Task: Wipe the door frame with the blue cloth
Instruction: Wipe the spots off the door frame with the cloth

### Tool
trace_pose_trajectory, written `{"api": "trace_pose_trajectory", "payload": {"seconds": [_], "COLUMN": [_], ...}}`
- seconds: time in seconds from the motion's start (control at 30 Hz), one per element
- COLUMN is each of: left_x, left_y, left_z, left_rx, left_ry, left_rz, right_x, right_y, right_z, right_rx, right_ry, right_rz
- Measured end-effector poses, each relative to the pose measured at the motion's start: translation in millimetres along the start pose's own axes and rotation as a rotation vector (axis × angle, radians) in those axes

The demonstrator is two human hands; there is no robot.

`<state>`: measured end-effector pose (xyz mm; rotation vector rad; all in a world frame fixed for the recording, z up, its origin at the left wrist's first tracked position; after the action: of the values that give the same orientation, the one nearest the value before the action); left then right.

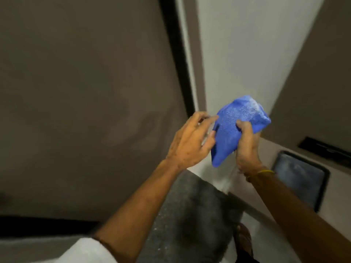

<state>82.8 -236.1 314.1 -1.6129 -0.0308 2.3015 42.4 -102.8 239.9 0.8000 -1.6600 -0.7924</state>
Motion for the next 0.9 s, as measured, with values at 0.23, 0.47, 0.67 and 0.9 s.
{"api": "trace_pose_trajectory", "payload": {"seconds": [0.23, 0.47, 0.67, 0.9], "left_x": [-219, -372, -436, -507], "left_y": [94, 146, 175, 214], "left_z": [-152, -306, -388, -420], "left_rx": [-0.264, -0.541, -0.788, -0.926], "left_ry": [-0.307, -0.69, -0.73, -0.76], "left_rz": [0.264, 0.476, 0.66, 0.887], "right_x": [208, 337, 397, 456], "right_y": [-19, -57, -64, -81], "right_z": [-168, -332, -420, -458], "right_rx": [-0.024, 0.086, -0.034, -0.2], "right_ry": [0.314, 0.494, 0.657, 0.757], "right_rz": [-0.019, 0.078, 0.15, 0.092]}}
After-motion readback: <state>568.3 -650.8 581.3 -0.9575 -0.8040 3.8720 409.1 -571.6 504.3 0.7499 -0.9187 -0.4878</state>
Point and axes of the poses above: each hand's wrist, its own z-axis towards the middle knuckle, its own x-axis out of the palm, y = z × x, the point moved 7 cm from there along z, towards the middle knuckle, and after that the axes turned 15 degrees about z, right-handed, at the moved point
